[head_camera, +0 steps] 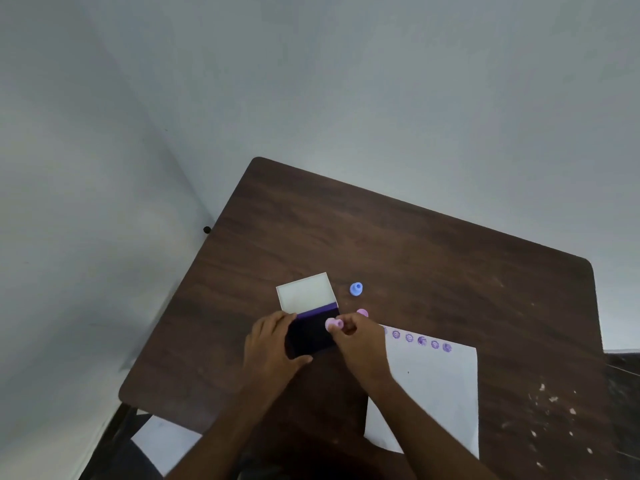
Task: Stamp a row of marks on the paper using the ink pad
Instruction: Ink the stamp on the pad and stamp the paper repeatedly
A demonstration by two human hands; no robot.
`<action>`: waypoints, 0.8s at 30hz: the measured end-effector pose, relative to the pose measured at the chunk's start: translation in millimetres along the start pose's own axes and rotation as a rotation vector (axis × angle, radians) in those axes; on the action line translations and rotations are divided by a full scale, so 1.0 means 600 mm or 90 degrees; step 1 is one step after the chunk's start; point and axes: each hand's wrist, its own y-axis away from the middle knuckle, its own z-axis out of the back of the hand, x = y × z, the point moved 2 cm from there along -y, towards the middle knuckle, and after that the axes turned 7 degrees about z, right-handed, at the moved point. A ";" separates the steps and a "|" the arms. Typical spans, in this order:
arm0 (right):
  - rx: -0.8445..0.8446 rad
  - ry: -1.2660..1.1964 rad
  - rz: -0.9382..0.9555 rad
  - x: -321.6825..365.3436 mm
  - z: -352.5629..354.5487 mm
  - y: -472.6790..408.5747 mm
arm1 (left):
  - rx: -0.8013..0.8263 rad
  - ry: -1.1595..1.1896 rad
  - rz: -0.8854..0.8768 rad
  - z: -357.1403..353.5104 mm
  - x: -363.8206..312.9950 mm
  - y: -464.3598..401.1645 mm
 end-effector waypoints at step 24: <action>0.237 0.159 -0.126 0.030 -0.075 -0.052 | -0.021 -0.035 -0.030 -0.052 0.001 -0.042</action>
